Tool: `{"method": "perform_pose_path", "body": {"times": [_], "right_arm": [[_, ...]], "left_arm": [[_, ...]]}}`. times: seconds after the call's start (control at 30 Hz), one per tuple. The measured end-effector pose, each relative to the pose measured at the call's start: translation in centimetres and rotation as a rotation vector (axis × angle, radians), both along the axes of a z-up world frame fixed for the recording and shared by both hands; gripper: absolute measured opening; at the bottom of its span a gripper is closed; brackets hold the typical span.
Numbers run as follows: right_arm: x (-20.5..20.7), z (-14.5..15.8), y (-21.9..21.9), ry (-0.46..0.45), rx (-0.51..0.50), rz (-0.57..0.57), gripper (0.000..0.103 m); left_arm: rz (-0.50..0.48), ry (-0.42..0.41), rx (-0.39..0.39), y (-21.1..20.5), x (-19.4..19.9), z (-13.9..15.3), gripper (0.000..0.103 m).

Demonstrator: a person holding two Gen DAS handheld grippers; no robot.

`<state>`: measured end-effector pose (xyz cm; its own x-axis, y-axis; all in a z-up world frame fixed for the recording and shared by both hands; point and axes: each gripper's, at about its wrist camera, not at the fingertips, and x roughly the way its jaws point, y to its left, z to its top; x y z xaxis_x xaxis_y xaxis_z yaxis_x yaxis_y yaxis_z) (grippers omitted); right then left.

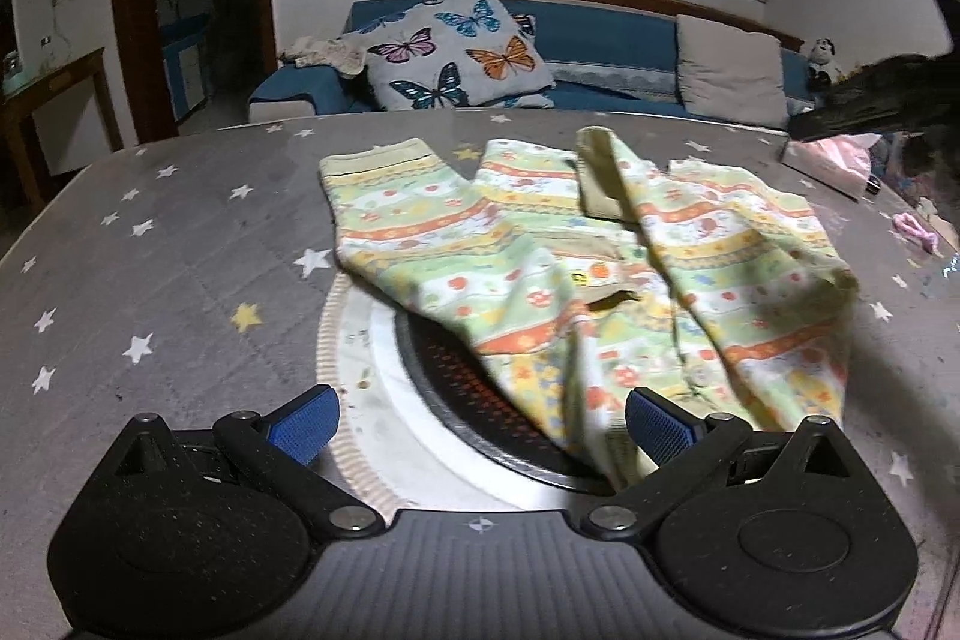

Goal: Fold clothes
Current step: 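Grasp the shirt edge with the right gripper and lift it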

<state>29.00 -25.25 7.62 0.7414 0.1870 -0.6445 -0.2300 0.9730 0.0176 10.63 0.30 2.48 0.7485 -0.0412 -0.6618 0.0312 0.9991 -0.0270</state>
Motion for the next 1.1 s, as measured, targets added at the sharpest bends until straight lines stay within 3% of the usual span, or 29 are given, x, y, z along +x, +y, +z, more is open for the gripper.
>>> {"method": "perform_pose_path", "body": {"times": [0.17,0.3,0.53,0.63,0.67,0.7,0.9,1.1], "right_arm": [[1.4,-1.3,3.5,0.026,0.031,0.07,0.03],[3.3,-2.4,6.7,0.041,0.02,0.109,0.036],[7.3,-4.4,10.5,0.061,-0.047,0.11,0.037],[8.2,-5.2,10.8,0.086,-0.06,0.1,0.029],[8.4,-5.4,10.8,0.092,-0.062,0.097,0.013],[8.4,-5.5,10.6,0.094,-0.061,0.095,0.007],[5.8,-2.8,7.6,0.031,-0.047,0.065,0.003],[1.1,1.9,2.1,-0.047,-0.026,-0.004,0.003]], "left_arm": [[-0.013,0.013,0.004,-0.4,0.4,-0.3,0.103],[-0.013,0.024,-0.008,-0.2,0.8,-0.6,0.103],[-0.026,0.036,-0.025,0.0,1.6,-0.9,0.103],[-0.031,0.04,-0.026,0.0,1.8,-1.0,0.103],[-0.032,0.042,-0.026,0.0,1.8,-1.0,0.103],[-0.033,0.042,-0.026,-0.1,1.8,-1.0,0.103],[-0.044,0.026,-0.014,-0.8,1.7,-0.6,0.103],[-0.053,0.0,-0.005,-1.9,1.4,0.2,0.103]]}}
